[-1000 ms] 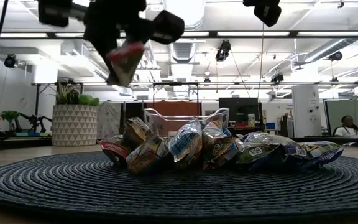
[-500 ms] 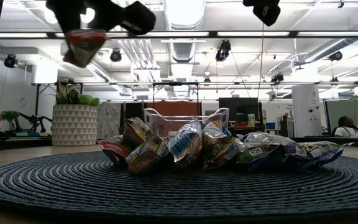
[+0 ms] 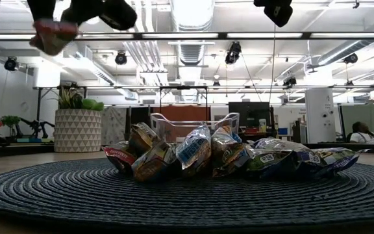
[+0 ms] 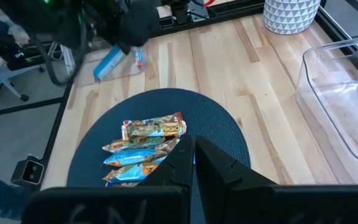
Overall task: Pick and place Granola Bars by type
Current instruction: Put the red granola bar into the bottom left transparent bin
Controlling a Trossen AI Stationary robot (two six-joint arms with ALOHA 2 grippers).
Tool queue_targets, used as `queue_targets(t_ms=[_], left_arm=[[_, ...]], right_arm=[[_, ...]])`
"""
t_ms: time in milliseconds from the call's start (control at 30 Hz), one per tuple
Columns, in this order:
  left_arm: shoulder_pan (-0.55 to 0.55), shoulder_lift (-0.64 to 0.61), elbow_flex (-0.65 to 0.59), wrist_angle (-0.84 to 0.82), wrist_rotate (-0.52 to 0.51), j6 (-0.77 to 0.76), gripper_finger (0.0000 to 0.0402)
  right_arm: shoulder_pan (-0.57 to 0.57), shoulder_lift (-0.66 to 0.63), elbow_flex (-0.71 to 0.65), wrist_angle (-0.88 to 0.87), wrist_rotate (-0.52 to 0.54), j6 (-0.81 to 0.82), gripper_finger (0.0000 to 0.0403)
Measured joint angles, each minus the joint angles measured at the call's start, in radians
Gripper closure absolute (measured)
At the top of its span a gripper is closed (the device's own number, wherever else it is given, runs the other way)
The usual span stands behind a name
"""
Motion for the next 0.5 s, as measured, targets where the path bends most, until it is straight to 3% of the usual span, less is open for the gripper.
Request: queue_targets(t_ms=[500], left_arm=[[-0.018, -0.266, -0.041, 0.059, 0.000, -0.325, 0.0358]], right_arm=[[0.000, 0.000, 0.000, 0.008, 0.000, 0.008, 0.0394]])
